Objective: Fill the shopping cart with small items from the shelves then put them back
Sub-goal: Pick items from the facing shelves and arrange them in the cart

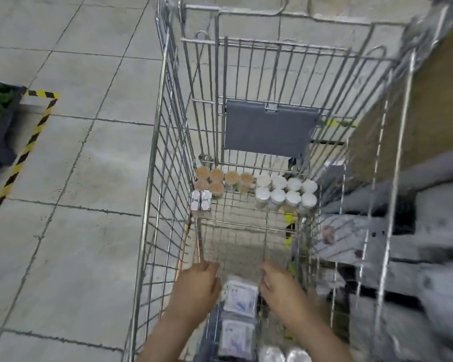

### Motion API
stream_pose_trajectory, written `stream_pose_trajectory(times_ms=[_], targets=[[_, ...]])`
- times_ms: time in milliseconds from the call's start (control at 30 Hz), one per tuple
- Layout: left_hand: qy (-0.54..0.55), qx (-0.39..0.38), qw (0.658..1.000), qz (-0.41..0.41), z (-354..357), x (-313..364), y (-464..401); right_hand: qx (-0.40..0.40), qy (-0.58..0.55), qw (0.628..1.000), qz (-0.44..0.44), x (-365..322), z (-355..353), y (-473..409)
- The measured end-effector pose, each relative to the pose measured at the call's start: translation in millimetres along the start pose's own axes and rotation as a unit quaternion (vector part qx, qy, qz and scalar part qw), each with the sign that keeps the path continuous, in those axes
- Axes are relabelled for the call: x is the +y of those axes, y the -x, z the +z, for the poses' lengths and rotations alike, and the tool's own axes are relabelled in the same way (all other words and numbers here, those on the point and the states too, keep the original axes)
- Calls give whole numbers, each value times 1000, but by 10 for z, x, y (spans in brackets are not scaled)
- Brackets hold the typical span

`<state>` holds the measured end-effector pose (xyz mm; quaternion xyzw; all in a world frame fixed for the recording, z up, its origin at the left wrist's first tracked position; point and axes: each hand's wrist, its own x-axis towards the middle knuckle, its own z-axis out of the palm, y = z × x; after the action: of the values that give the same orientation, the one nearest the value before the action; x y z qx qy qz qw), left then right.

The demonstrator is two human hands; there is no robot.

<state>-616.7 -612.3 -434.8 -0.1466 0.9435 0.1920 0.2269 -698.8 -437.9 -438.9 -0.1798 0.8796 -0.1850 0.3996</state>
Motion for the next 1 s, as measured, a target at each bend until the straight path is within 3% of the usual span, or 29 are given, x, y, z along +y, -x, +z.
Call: stream_pose_trajectory(times_ms=[267,533,667,833,1000], targets=[[-29,1,993,113,-290,349,1295,71,-49,996,-24,-207,-35,1497],[46,24,990,132,-922,160,2096,208,-130,969,25,-498,84,2799],[96,16,980,172,-1193,34,2375,300,-170,936,69,-633,336,3416],[80,1,959,271,-1434,-6,2751,407,-218,881,101,-894,855,4174],[23,-6,921,389,-1612,435,3372,456,-254,835,175,-1061,1424,5067]])
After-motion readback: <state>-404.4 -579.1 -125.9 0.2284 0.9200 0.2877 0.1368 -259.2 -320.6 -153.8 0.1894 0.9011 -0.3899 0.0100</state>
